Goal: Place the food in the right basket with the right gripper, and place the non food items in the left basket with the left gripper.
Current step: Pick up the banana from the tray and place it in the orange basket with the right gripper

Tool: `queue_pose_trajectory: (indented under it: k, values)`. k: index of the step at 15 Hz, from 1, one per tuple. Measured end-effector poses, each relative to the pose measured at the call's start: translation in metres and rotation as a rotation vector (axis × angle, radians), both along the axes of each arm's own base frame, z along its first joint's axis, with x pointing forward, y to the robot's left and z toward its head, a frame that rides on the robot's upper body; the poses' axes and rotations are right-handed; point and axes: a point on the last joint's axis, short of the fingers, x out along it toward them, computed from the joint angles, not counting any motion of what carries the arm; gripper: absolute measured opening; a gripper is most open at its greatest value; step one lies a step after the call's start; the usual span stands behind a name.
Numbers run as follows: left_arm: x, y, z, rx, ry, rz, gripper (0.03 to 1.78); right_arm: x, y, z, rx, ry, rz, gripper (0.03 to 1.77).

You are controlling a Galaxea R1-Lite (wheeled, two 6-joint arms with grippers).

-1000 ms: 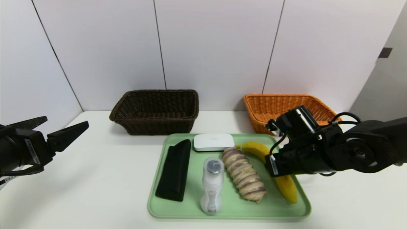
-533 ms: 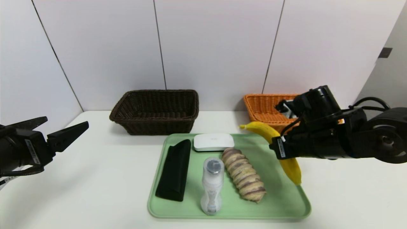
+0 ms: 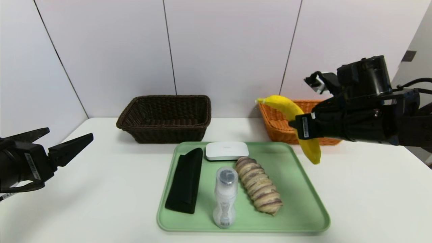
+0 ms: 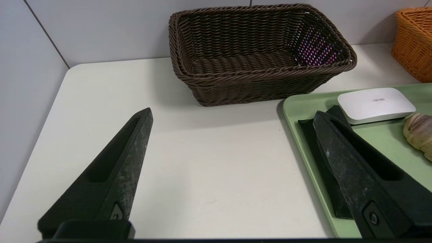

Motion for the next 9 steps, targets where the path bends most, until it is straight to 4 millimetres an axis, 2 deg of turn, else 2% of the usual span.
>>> queue_pose_trajectory:
  k: [4,9]
  values:
    - [-0.004,0.000,-0.001,0.002,-0.005,-0.003,1.69,0.017,-0.021,0.017,-0.033,-0.136,-0.044,0.48]
    - [-0.010,0.001,-0.005,0.071,-0.015,-0.017,1.69,0.049,-0.033,0.019,-0.035,-0.268,-0.090,0.48]
